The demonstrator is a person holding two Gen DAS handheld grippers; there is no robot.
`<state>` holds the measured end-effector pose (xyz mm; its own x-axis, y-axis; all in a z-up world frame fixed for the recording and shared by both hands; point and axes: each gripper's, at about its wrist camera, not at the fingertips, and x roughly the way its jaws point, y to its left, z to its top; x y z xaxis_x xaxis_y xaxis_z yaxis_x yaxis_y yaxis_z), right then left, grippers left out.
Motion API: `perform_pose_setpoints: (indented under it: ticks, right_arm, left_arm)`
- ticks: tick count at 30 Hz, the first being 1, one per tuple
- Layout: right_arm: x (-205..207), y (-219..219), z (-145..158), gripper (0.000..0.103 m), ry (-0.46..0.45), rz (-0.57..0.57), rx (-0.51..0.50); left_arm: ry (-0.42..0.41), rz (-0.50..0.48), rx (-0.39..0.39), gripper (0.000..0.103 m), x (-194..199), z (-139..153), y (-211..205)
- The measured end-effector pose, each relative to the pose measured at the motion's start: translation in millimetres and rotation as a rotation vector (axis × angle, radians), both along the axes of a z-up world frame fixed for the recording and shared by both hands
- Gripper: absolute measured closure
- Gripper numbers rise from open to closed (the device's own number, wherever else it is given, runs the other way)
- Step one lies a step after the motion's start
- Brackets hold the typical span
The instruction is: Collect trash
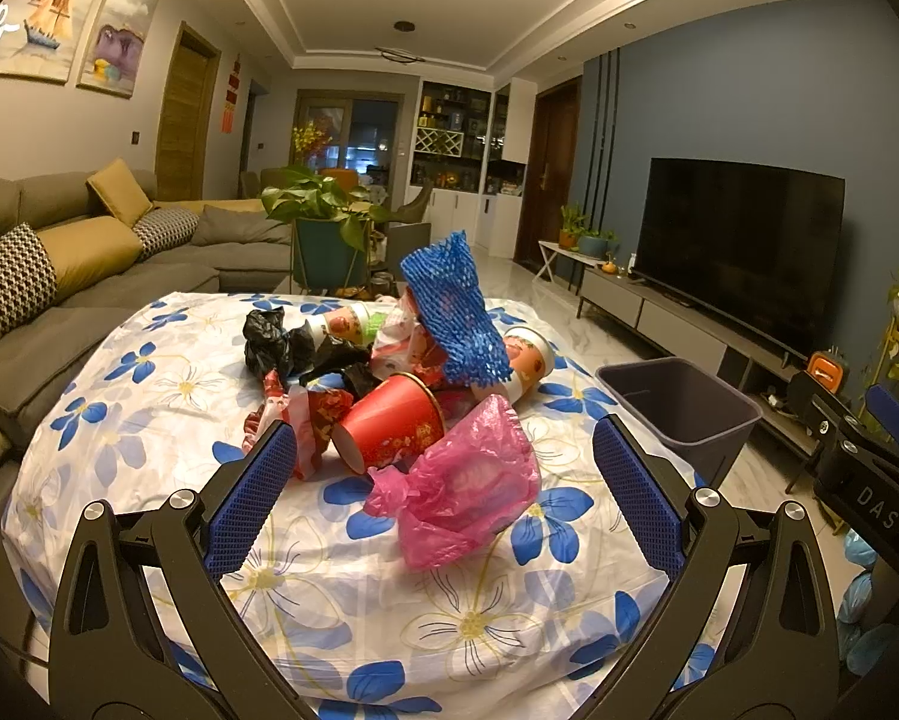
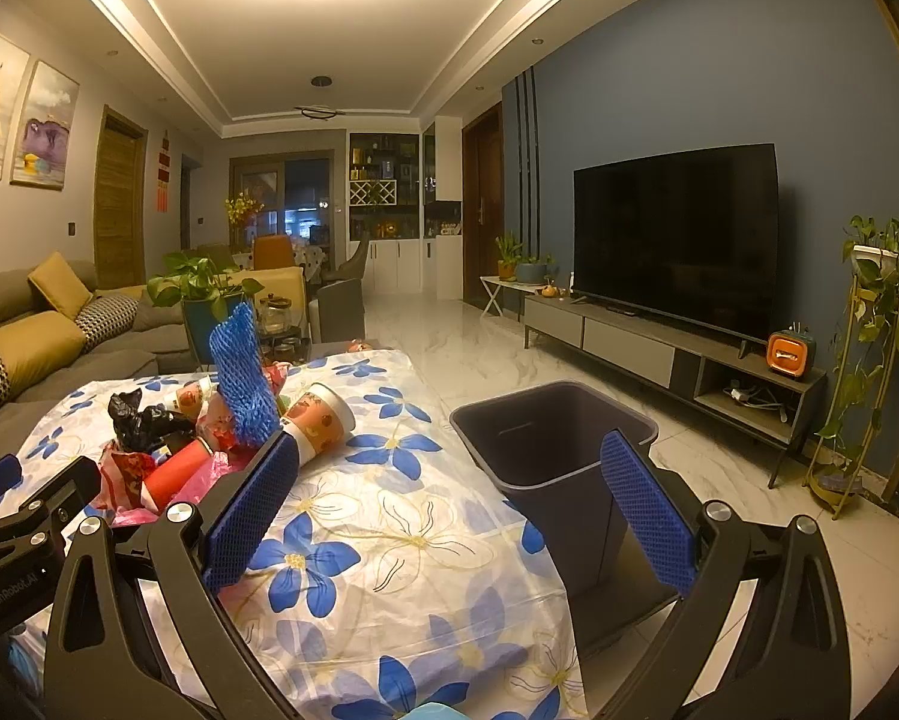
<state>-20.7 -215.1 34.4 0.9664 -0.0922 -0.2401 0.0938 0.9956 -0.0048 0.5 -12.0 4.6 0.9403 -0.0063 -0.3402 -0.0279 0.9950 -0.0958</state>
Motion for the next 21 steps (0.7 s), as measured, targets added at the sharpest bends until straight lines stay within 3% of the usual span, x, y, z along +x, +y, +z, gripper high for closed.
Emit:
perform_pose_setpoints:
  ticks: [21]
  right_arm:
    - [-0.6,0.3,-0.4,0.006,-0.002,0.001,-0.001]
  left_arm:
    - [0.000,0.000,-0.004,0.006,-0.1,-0.1,1.0]
